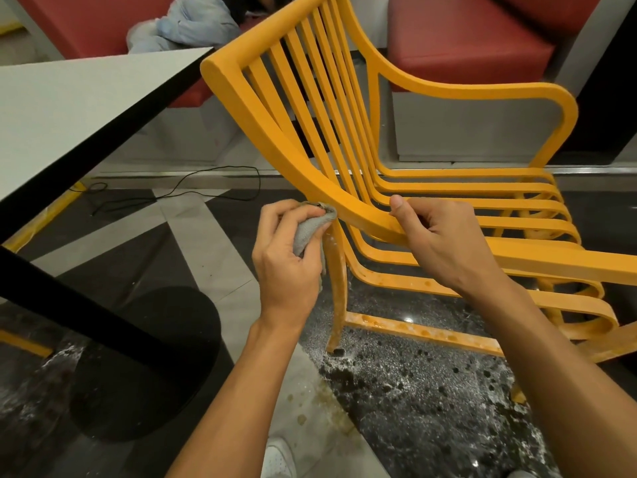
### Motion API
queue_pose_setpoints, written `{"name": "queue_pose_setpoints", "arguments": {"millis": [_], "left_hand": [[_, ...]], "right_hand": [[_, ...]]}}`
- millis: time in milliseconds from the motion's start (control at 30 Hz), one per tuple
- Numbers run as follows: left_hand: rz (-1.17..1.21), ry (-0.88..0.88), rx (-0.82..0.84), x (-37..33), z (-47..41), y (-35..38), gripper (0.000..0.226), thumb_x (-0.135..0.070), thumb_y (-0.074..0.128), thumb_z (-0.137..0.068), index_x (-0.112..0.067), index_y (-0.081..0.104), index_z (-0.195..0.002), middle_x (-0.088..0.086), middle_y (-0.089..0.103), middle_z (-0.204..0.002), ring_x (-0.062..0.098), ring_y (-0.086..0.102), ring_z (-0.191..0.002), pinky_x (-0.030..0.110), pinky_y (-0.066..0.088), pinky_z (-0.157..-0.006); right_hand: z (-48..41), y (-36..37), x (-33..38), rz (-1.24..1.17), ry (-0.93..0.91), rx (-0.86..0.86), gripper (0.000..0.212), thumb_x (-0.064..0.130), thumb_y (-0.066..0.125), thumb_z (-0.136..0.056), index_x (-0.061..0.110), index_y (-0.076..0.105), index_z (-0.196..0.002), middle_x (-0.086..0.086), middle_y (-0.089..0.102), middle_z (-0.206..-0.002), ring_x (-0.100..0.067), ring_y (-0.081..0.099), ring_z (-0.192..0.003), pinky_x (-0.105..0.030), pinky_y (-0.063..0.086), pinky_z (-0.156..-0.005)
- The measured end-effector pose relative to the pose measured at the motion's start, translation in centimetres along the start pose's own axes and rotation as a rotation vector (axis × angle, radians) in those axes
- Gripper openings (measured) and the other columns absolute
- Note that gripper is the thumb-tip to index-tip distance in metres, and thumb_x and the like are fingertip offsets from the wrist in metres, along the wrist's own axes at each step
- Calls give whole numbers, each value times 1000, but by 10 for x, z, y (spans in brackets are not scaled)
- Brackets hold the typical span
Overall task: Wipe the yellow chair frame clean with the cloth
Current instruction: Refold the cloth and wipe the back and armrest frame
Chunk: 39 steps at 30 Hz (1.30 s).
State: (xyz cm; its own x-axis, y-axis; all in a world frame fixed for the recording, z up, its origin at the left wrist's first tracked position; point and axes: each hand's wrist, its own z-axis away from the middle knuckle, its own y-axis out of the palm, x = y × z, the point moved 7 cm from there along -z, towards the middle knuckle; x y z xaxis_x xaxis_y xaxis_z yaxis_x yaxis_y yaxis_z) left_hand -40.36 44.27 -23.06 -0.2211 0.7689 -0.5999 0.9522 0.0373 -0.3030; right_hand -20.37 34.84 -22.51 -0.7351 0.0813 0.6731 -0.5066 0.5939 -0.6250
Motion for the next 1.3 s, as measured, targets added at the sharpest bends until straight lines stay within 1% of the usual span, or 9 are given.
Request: {"name": "queue_pose_setpoints", "arguments": {"millis": [133, 233, 333, 500, 633, 800, 933, 1133, 1300], "left_hand": [[-42, 36, -68, -4, -5, -9, 17, -5, 82, -93, -1, 80, -109, 19, 60, -121, 14, 60, -108, 21, 53, -94], [-85, 60, -14, -5, 2, -1, 17, -7, 82, -94, -2, 80, -110, 13, 66, -115, 27, 64, -104, 36, 58, -89], [-107, 88, 24, -10, 6, 3, 16, -6, 81, -94, -4, 80, -110, 8, 71, -111, 26, 66, -100, 38, 58, -86], [-98, 97, -74, -10, -2, -11, 17, -8, 79, -96, -3, 79, -113, 9, 73, -111, 26, 70, -101, 38, 60, -88], [-89, 111, 35, -11, 9, 4, 17, -7, 81, -95, -3, 80, -112, 8, 72, -109, 27, 70, -99, 42, 60, -84], [-77, 99, -18, -6, -1, -6, 16, -9, 79, -96, -4, 80, -111, 8, 73, -109, 26, 70, -100, 39, 60, -86], [-80, 114, 49, -14, 7, 5, 17, -7, 82, -94, -5, 80, -110, 6, 73, -109, 24, 70, -100, 41, 60, -86], [-67, 68, -83, -9, -5, -11, 16, -8, 81, -95, -1, 79, -108, 10, 73, -107, 21, 70, -99, 29, 59, -88], [-57, 91, 54, -19, 16, 16, 14, -6, 81, -93, 0, 78, -106, 8, 72, -104, 23, 70, -96, 37, 60, -82]], "right_hand": [[0, 0, -1, 4, -3, -2, 52, 45, 44, -109, 22, 59, -65, 9, 45, -53, -7, 46, -53, -16, 28, -52], [0, 0, -2, 7, 1, 1, 51, 45, 44, -109, 25, 56, -64, 9, 45, -53, -7, 45, -53, -17, 28, -52], [1, -1, -1, 0, 3, 1, 50, 45, 45, -109, 26, 56, -64, 9, 46, -54, -7, 46, -54, -19, 29, -53], [1, 0, -2, 7, -4, 1, 51, 45, 45, -109, 23, 59, -66, 7, 48, -55, -9, 45, -52, -22, 32, -54], [1, 0, -3, 1, -1, 0, 51, 46, 45, -109, 27, 55, -63, 7, 48, -54, -9, 45, -52, -27, 34, -54], [1, 0, -2, -7, -3, 4, 51, 45, 46, -109, 27, 55, -63, 8, 47, -54, -10, 44, -50, -25, 32, -55], [2, 0, -1, -9, 0, 5, 51, 45, 45, -109, 29, 52, -62, 7, 46, -54, -9, 42, -51, -27, 33, -54], [2, -1, -2, -5, -7, -1, 52, 45, 45, -109, 27, 52, -61, 8, 45, -53, -10, 42, -50, -25, 30, -53], [2, -2, -2, -16, 2, 7, 51, 44, 46, -109, 27, 52, -61, 7, 46, -53, -10, 42, -50, -26, 33, -53]]}}
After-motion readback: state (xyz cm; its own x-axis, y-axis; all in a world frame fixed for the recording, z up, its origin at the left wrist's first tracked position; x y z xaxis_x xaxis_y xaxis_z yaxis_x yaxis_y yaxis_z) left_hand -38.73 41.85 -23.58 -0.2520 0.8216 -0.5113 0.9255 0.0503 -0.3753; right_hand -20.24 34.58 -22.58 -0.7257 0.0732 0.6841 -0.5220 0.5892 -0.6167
